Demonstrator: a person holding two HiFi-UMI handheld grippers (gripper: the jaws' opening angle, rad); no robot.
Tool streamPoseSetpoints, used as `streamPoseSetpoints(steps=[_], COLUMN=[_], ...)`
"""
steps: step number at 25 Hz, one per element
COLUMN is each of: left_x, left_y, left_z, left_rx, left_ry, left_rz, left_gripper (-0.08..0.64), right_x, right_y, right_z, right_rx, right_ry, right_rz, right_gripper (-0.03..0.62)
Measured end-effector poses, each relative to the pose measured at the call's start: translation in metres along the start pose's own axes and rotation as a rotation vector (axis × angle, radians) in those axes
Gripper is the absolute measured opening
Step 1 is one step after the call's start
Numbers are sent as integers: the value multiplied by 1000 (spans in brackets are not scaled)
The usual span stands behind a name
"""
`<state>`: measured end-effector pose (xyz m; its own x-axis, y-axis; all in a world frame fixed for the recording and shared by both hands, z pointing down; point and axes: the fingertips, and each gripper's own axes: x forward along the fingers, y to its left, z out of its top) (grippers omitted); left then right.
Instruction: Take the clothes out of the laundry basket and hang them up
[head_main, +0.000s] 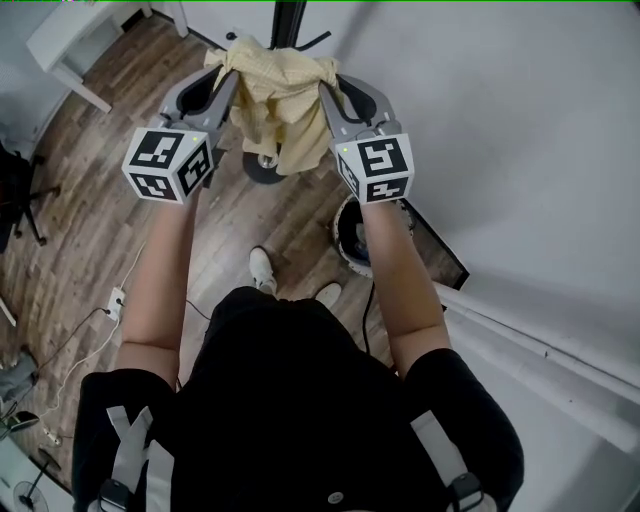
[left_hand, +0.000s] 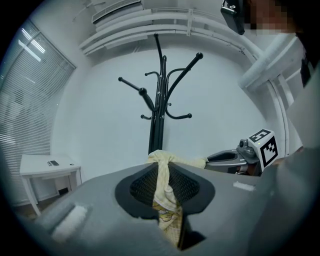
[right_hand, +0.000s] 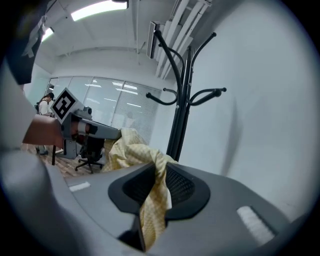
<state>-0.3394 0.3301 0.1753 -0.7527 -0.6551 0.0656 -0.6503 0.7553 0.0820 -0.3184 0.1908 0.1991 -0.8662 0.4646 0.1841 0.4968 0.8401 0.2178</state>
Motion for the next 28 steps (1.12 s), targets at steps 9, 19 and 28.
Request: streamPoseSetpoints(steps=[9,19,28], left_x=[47,60,57], left_y=[51,54,50], left_z=[-93,-173,-189], left_rx=[-45,-58,-31], left_ry=[148,278,282], left_rz=[40,35,57], left_gripper=[63,66,180], right_x=[68,88,83], right_y=[-2,11,11], right_z=[-76,-133,-149], right_rx=[43,106,168], right_ry=[139,214,204], right_rz=[1,0,-36], right_gripper=[80,84,170])
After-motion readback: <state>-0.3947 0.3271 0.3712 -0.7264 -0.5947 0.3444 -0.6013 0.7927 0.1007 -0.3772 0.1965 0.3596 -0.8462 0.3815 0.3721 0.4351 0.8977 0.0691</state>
